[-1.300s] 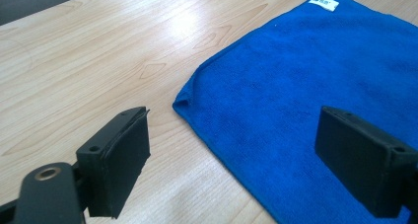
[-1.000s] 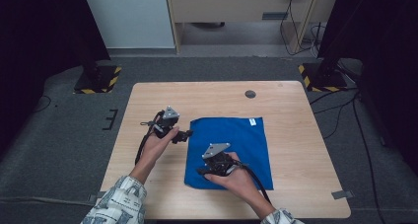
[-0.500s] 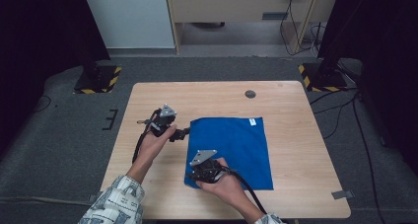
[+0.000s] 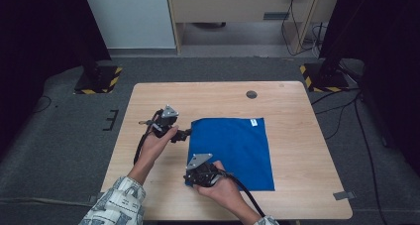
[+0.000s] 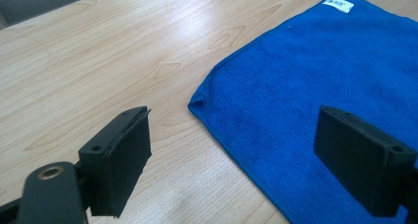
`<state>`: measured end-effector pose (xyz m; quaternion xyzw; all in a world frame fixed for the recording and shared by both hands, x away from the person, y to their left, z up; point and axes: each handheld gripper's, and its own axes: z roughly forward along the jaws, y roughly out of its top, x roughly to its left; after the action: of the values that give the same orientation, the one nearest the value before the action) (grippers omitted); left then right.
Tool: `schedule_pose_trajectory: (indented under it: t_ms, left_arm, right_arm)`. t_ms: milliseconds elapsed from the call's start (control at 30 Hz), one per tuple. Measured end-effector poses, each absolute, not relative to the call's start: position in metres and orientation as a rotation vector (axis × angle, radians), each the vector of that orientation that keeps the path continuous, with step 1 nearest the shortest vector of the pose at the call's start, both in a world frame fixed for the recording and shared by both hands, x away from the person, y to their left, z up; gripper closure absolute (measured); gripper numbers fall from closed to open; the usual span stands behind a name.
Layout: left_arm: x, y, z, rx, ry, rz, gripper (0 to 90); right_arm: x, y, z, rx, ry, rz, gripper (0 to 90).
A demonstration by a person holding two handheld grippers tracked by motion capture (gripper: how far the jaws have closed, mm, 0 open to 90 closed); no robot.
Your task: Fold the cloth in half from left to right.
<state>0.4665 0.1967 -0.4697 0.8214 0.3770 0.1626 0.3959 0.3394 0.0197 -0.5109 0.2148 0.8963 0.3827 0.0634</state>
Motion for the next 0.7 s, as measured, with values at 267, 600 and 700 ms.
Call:
schedule_pose_trajectory:
  t_ms: [267,600,700]
  left_arm:
    - [0.466,0.195,-0.468,2.086,0.952,0.426,13.8]
    - [0.473,0.191,-0.471,2.062,0.976,0.408,14.4]
    - [0.478,0.190,-0.473,2.054,0.977,0.404,14.5]
  right_arm:
    - [0.330,0.025,-0.512,0.602,2.710,1.100,65.1]
    - [0.330,0.023,-0.522,0.638,2.716,1.051,72.6]
    - [0.332,0.019,-0.519,0.665,2.706,1.081,84.4]
